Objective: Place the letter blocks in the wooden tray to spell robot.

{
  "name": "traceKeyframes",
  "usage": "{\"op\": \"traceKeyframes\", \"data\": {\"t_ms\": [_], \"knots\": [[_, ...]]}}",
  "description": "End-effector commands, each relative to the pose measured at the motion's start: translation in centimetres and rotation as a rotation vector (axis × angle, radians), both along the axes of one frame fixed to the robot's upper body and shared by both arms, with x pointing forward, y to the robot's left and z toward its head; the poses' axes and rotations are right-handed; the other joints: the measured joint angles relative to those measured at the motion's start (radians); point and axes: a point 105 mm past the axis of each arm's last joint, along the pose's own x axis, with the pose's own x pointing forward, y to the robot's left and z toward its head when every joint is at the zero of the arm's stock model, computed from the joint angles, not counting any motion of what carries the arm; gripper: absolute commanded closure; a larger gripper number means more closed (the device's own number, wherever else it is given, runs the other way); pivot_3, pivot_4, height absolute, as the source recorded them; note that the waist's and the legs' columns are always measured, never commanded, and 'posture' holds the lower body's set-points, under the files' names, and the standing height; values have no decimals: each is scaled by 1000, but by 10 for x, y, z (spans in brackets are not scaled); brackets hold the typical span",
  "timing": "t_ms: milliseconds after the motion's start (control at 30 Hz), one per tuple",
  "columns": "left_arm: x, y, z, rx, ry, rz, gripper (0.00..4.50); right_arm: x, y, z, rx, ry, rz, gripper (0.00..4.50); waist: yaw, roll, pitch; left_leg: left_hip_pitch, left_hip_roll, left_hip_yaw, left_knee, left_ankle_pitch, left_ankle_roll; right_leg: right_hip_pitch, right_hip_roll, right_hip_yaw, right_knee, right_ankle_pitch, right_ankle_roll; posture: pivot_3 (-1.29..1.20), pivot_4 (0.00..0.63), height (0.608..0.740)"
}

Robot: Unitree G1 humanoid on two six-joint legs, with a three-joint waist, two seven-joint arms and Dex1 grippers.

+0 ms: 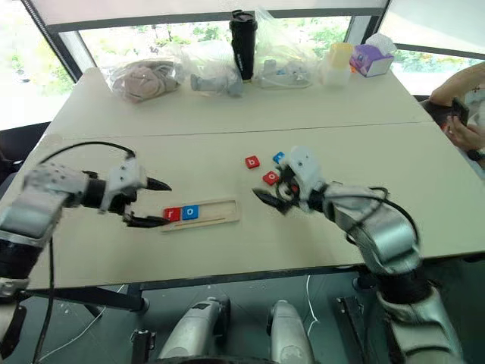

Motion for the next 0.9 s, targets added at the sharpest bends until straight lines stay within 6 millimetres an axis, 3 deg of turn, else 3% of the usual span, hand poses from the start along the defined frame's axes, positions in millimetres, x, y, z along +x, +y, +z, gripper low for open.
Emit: {"op": "traceKeyframes", "data": {"t_ms": [33, 133, 300, 800, 900], "knots": [[1, 10, 53, -216, -86, 141, 31, 34, 9, 2, 60, 65, -136, 0, -1, 0, 0, 1, 0, 0, 0, 0, 0, 0, 0, 0, 1, 0, 1, 0, 150, 740], [0, 15, 63, -292, -137, 233, 31, 55, 17, 0, 64, 105, -188, 0, 7, 0, 0, 1, -1, -1, 0, 0, -1, -1, 2, 0, 6, 2, 4, 0, 150, 740], [-10, 8, 53, -319, -148, 295, 31, 81, 25, -13, 20, 160, -247, 0, 8, 0, 0, 1, -4, 0, 0, 1, -2, -2, 1, 1, 10, 2, 6, 0, 150, 740], [-13, -5, 38, -363, -159, 364, 31, 90, 61, -45, -39, 270, -237, 0, -2, 0, 0, 8, -2, 1, -6, 3, -5, -2, 4, 4, 12, 2, 5, 0, 150, 740], [-13, -6, 36, -361, -163, 373, 0, 91, 59, -52, -69, 276, -264, 874, -2, 0, 0, 17, -2, 4, -11, 2, -6, 4, 3, 6, 11, 2, 4, 0, 150, 740]]}}
